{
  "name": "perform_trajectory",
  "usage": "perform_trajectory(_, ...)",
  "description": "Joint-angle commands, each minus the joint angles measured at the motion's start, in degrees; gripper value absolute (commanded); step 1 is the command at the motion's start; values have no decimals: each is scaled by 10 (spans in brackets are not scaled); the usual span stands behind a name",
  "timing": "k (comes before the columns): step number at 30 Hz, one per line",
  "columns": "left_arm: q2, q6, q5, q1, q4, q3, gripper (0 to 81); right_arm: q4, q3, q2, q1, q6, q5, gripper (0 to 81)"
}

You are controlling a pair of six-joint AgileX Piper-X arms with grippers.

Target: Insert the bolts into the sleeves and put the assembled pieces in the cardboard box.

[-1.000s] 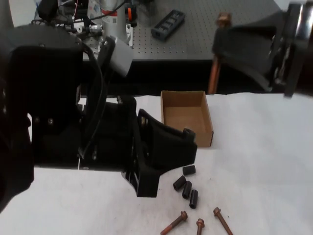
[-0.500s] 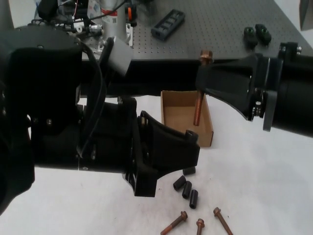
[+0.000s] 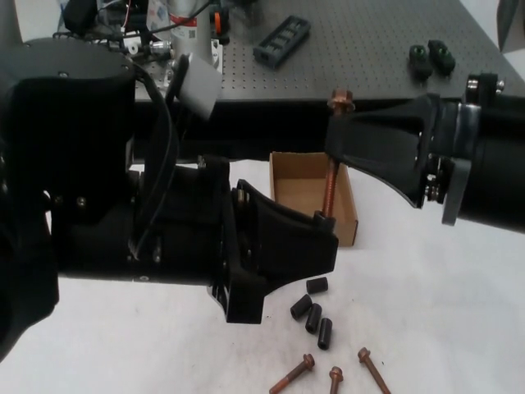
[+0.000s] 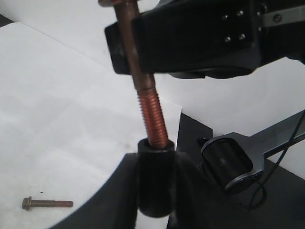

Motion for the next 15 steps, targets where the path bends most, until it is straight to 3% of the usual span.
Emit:
perform_trajectory(1,-6,-6,2,0,-16,-2,6,-6,-2,0,1,3,-21,3)
perform_trajectory(9,-6,-6,-3,0,-59,-2,6,20,-2,0,1,3,-39,3)
perform_trajectory(15,-6,-4,-52,0,-89,-2,6,20,-2,0,1,3,-54,6)
